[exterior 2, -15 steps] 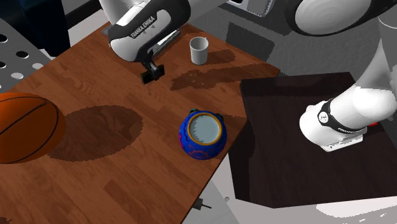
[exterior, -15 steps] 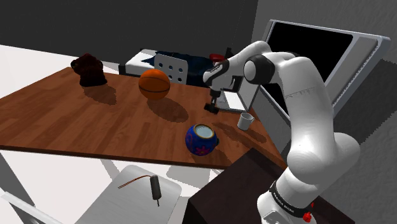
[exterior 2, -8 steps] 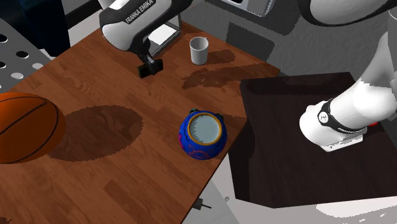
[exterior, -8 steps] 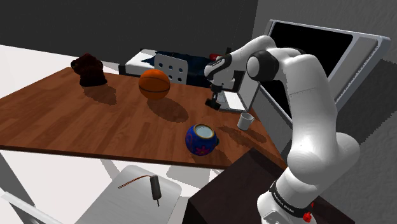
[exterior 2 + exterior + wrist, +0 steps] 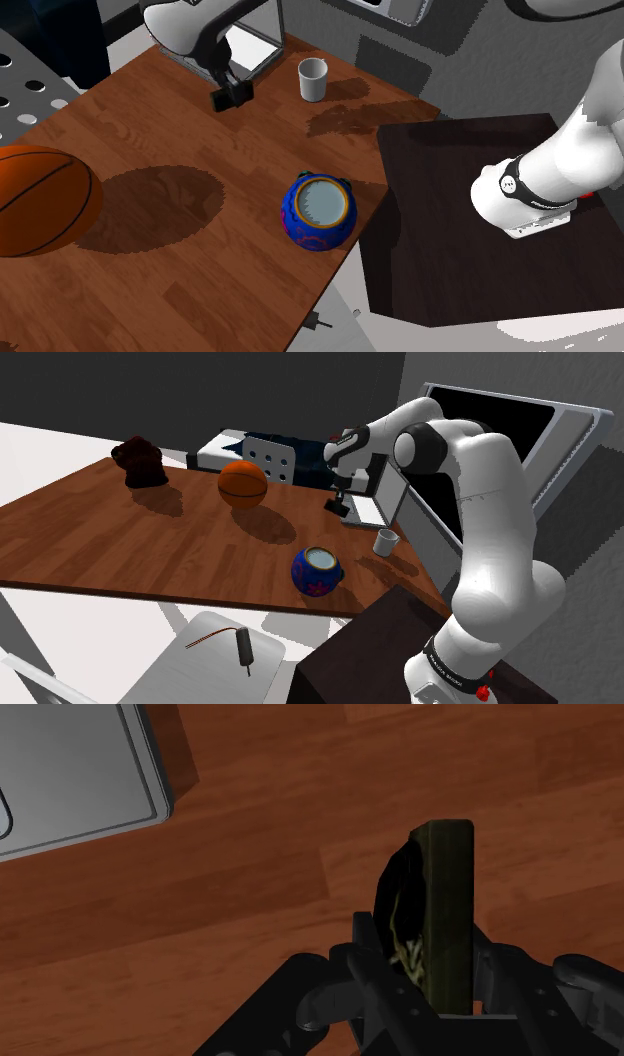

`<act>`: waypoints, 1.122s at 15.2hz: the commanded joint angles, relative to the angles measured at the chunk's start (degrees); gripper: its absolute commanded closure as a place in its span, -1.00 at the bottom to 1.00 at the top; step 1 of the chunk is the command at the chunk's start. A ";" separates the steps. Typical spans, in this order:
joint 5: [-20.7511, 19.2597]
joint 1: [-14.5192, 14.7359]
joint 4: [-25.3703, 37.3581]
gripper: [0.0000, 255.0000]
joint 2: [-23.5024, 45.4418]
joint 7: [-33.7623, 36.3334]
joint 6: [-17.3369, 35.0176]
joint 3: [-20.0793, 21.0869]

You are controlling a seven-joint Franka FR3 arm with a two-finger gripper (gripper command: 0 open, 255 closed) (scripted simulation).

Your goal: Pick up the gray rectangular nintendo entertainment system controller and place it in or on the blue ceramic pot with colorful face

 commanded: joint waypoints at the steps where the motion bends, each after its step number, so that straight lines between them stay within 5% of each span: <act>1: -0.19 0.11 0.21 1.00 -0.81 0.12 -1.01 -0.13; 14: -1.23 0.35 3.41 1.00 -4.99 0.69 -8.32 -0.82; 17: -2.26 3.31 -7.18 1.00 -11.47 2.65 -4.11 -0.96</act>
